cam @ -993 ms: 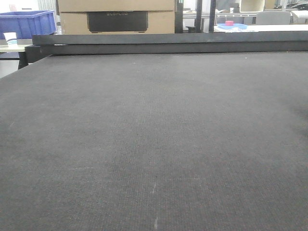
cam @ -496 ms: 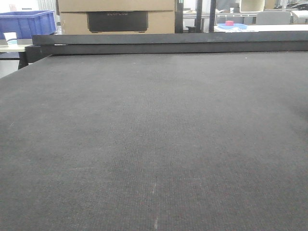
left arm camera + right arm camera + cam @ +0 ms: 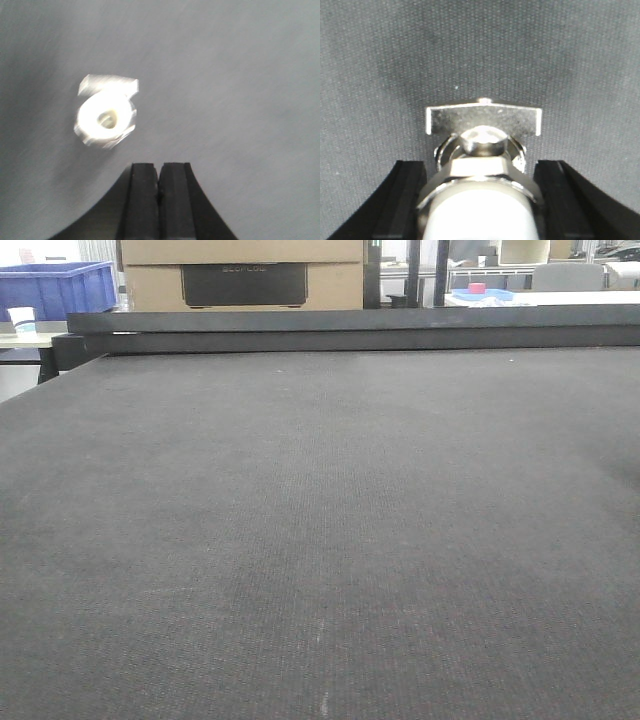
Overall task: Place valve from conveyor to right shelf box
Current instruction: 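Close both grippers on the valve bodies below the metal handles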
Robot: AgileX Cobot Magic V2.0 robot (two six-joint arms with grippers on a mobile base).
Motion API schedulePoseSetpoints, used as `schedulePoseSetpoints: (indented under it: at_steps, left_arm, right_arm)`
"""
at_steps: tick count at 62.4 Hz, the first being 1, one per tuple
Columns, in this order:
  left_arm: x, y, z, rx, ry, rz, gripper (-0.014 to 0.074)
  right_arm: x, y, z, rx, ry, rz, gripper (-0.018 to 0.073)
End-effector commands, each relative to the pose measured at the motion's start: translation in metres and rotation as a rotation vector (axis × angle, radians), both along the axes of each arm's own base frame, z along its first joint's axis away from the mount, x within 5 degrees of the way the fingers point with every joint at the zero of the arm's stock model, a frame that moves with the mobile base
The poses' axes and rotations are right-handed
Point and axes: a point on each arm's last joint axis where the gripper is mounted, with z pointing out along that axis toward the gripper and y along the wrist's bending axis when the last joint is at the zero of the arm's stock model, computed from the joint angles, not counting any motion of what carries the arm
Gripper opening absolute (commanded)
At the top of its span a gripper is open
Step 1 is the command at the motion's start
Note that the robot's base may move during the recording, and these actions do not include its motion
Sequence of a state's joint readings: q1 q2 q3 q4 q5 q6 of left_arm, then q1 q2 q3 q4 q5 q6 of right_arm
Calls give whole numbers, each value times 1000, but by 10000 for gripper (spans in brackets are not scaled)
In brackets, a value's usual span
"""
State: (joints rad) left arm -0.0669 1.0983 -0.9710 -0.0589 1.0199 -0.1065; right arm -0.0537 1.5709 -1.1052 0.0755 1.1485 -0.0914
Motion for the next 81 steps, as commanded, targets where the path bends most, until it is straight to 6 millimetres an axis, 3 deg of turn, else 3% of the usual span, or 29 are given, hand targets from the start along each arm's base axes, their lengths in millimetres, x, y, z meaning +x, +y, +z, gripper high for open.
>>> schedulePoseSetpoints:
  at_steps: [1, 11, 16, 30, 36, 60, 81]
  left_arm:
    - [12, 3, 5, 64, 27, -82, -111]
    - [32, 4, 8, 118, 63, -150, -109]
    - [38, 5, 5, 137, 90, -152, -67]
    - [55, 7, -15, 171, 168, -159, 307]
    - [63, 6, -25, 170, 193, -161, 399]
    - [92, 3, -70, 144, 320, -167, 411]
    - [100, 3, -86, 137, 353, -145, 411]
  right_arm:
    - [2, -1, -1, -9, -27, 6, -162]
    - [2, -1, -1, -9, -29, 5, -162]
    - [2, -1, -1, -9, -29, 5, -162]
    - [3, -1, -1, -7, -36, 4, -162]
    - [5, -1, -1, -6, -52, 2, -162]
    - [6, -1, -1, 2, -67, -3, -162]
    - [6, 0, -1, 5, -68, -5, -162]
